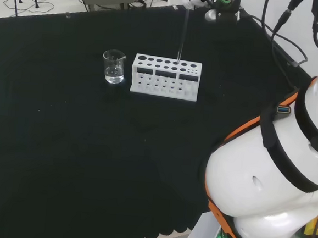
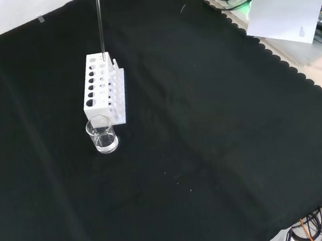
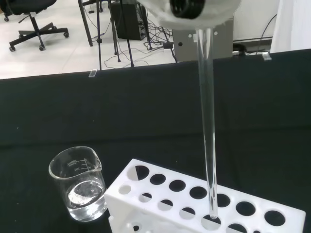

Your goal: Put the glass rod back on the white test tube rack.

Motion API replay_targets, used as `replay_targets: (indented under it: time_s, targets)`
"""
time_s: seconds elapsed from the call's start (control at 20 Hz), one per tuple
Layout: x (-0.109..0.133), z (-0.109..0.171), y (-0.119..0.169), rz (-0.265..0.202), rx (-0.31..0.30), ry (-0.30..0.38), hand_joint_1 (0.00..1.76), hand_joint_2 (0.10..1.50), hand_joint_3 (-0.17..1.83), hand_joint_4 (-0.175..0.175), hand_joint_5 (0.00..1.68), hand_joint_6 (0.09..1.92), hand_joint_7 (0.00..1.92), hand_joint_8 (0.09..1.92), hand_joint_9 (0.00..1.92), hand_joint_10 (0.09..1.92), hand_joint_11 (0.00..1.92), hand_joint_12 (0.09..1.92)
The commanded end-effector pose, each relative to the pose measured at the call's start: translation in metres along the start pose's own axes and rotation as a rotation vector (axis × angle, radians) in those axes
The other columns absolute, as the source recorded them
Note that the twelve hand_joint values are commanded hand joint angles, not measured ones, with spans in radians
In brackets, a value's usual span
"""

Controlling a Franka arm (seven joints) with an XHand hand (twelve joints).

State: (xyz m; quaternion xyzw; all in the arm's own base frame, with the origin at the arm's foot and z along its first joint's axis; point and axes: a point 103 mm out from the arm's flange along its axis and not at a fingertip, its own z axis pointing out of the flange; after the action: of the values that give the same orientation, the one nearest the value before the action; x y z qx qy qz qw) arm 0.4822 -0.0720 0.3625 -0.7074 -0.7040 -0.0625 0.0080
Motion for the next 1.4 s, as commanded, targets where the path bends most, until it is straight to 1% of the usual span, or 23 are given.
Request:
replay_targets:
  time_s: [0.05, 0.5, 0.85, 1.0, 1.4]
  targets:
    - [0.006, 0.007, 0.007, -0.006, 0.009, 0.006, 1.3, 1.01, 0.06, -0.175, 1.22, 0.28, 1.15, 1.05, 1.76, 0.7, 1.36, 0.86]
    - [0.005, 0.011, 0.01, -0.006, 0.011, 0.011, 1.3, 1.01, 0.06, -0.175, 1.22, 0.28, 1.15, 1.05, 1.76, 0.7, 1.36, 0.86]
    - [-0.002, 0.013, 0.016, -0.001, 0.018, 0.02, 1.3, 1.01, 0.06, -0.175, 1.22, 0.28, 1.15, 1.05, 1.76, 0.7, 1.36, 0.86]
    - [-0.004, 0.02, 0.018, -0.003, 0.024, 0.02, 1.3, 1.02, 0.06, -0.175, 1.22, 0.28, 1.15, 1.05, 1.76, 0.7, 1.36, 0.86]
    - [-0.006, 0.022, 0.018, -0.002, 0.019, 0.025, 1.3, 1.02, 0.06, -0.175, 1.22, 0.28, 1.15, 1.05, 1.76, 0.7, 1.36, 0.86]
